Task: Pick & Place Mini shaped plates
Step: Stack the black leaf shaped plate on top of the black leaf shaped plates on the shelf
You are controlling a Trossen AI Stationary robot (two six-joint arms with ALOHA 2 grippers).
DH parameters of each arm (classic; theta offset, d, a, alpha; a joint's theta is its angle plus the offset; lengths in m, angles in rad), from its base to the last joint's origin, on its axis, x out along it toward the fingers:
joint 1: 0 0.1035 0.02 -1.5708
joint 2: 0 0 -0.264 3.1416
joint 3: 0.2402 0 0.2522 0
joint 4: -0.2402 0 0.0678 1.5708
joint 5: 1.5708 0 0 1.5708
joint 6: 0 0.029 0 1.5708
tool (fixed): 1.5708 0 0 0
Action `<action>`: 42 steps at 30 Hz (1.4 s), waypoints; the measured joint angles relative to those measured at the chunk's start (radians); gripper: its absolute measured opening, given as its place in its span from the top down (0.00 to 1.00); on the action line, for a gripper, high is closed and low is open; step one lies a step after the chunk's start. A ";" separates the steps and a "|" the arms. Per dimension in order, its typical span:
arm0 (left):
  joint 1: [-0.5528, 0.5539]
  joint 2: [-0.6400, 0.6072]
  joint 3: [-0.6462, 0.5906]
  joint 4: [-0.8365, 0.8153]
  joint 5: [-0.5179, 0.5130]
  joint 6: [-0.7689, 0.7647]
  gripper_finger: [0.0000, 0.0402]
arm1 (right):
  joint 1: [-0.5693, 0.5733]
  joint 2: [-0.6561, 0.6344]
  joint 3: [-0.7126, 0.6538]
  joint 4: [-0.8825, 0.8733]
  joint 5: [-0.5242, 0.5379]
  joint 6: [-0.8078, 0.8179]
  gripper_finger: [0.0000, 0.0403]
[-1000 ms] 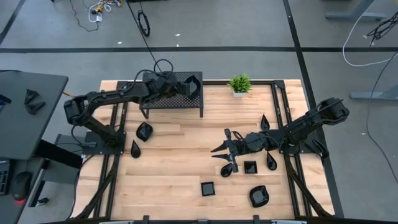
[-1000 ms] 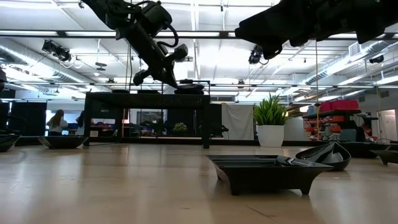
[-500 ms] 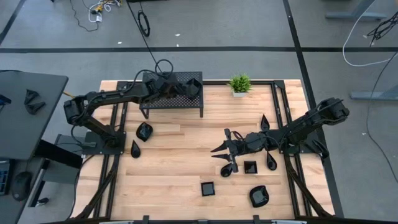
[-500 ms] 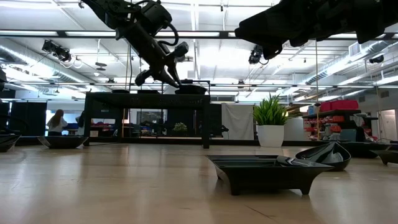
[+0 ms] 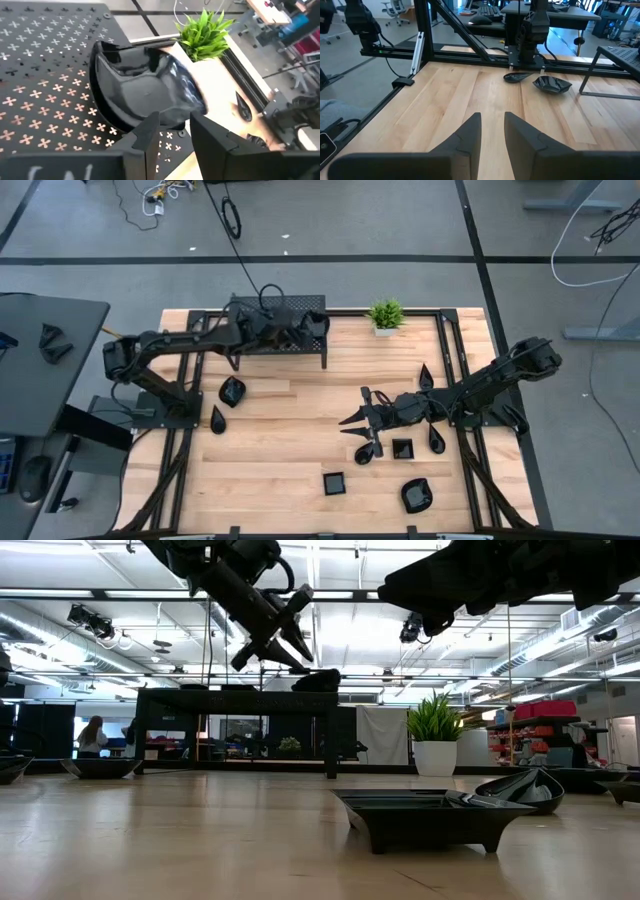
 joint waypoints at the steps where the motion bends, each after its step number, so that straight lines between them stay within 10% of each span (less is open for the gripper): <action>1: -0.010 0.000 0.000 0.001 -0.020 0.004 0.72 | 0.000 0.000 0.000 0.000 0.000 0.000 0.79; 25: -0.092 0.103 0.002 0.229 -0.099 0.266 0.98 | -0.002 0.000 0.000 0.010 0.000 -0.013 0.79; 42: -0.081 0.315 0.323 -0.172 -0.223 0.372 0.99 | -0.002 0.000 0.000 0.017 0.000 0.018 0.79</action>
